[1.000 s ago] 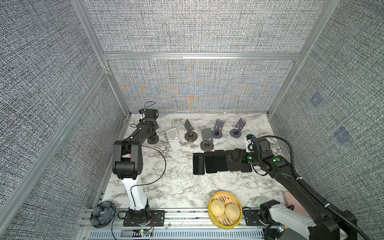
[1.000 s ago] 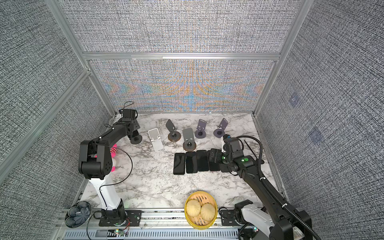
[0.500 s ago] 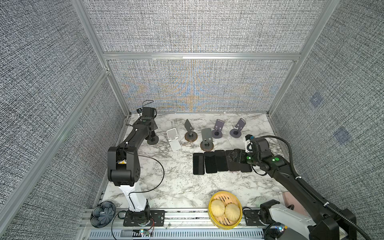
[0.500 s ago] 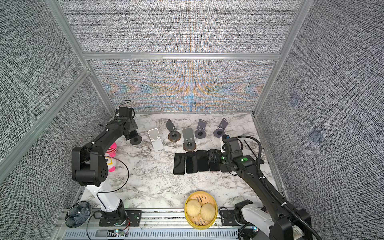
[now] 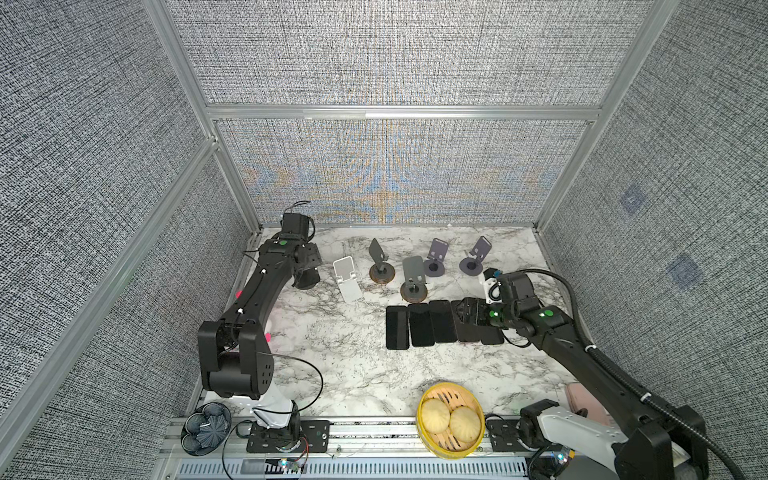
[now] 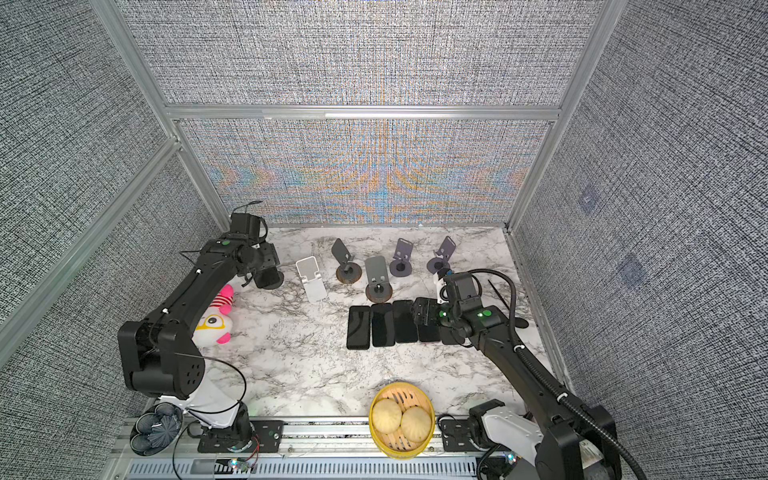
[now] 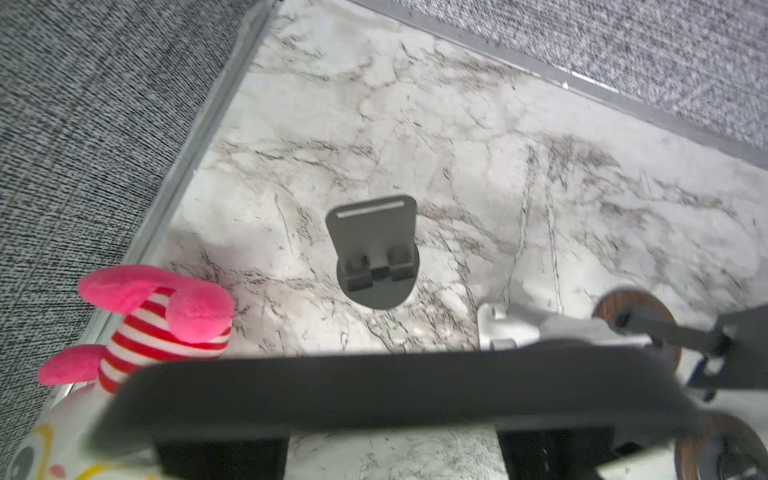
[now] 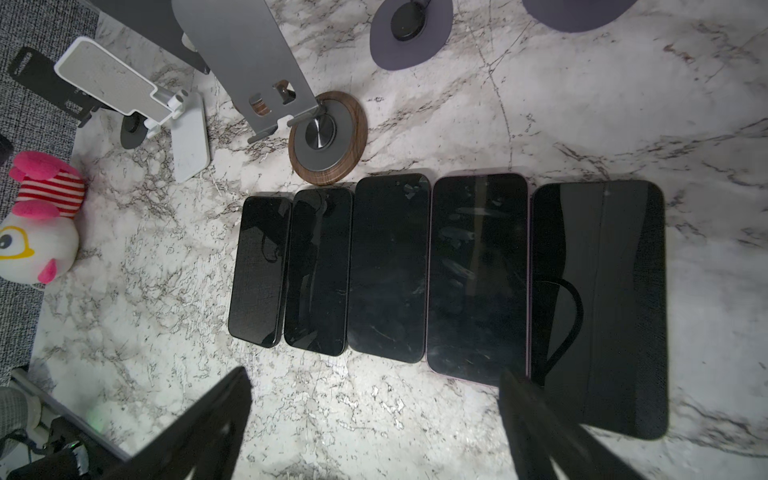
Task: Remove the phone from the phone stand
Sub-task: 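Carry the black phone with the left gripper toward the row of phones, then lower the black phone flat at the end of the row nearest the left gripper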
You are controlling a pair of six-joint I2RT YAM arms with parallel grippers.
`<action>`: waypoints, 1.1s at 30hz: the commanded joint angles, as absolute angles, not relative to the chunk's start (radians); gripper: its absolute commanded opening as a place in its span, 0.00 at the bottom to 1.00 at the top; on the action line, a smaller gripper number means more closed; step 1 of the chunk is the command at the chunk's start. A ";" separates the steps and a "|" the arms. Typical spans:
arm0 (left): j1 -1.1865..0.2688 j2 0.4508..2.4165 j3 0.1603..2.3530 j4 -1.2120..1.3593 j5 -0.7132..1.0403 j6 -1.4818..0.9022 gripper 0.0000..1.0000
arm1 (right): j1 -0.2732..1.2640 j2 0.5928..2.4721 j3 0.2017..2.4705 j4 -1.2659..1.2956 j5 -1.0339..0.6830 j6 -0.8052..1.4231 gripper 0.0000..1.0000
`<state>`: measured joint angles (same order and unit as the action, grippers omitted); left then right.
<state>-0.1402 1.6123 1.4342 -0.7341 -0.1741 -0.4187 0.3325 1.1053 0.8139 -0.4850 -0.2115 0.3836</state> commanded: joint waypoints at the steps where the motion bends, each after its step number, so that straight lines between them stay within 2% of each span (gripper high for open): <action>1: -0.155 1.560 1.438 -0.842 -0.138 -0.392 0.34 | 0.335 1.112 0.828 -0.468 -0.247 0.350 0.93; 6: -0.218 1.480 1.413 -0.995 -0.150 -0.396 0.26 | 0.335 1.120 0.823 -0.462 -0.250 0.328 0.93; 12: -0.335 1.431 1.412 -1.192 -0.205 -0.382 0.10 | 0.335 1.148 0.831 -0.465 -0.250 0.308 0.93; 18: -0.425 1.440 1.417 -1.332 -0.114 -0.414 0.03 | 0.338 1.134 0.809 -0.456 -0.240 0.307 0.92; 21: -0.481 1.459 1.386 -1.311 -0.050 -0.446 0.00 | 0.338 1.130 0.790 -0.435 -0.239 0.317 0.92; 26: -0.556 1.509 1.312 -1.115 0.101 -0.501 0.00 | 0.345 1.127 0.781 -0.432 -0.244 0.323 0.92; 33: -0.591 1.645 1.305 -0.973 0.107 -0.548 0.00 | 0.347 1.097 0.774 -0.456 -0.226 0.321 0.92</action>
<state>-0.5827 1.6199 1.3029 -1.0592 0.0818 -0.5133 0.3450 1.1061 0.7780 -0.4465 -0.2390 0.3199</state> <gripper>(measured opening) 0.735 0.919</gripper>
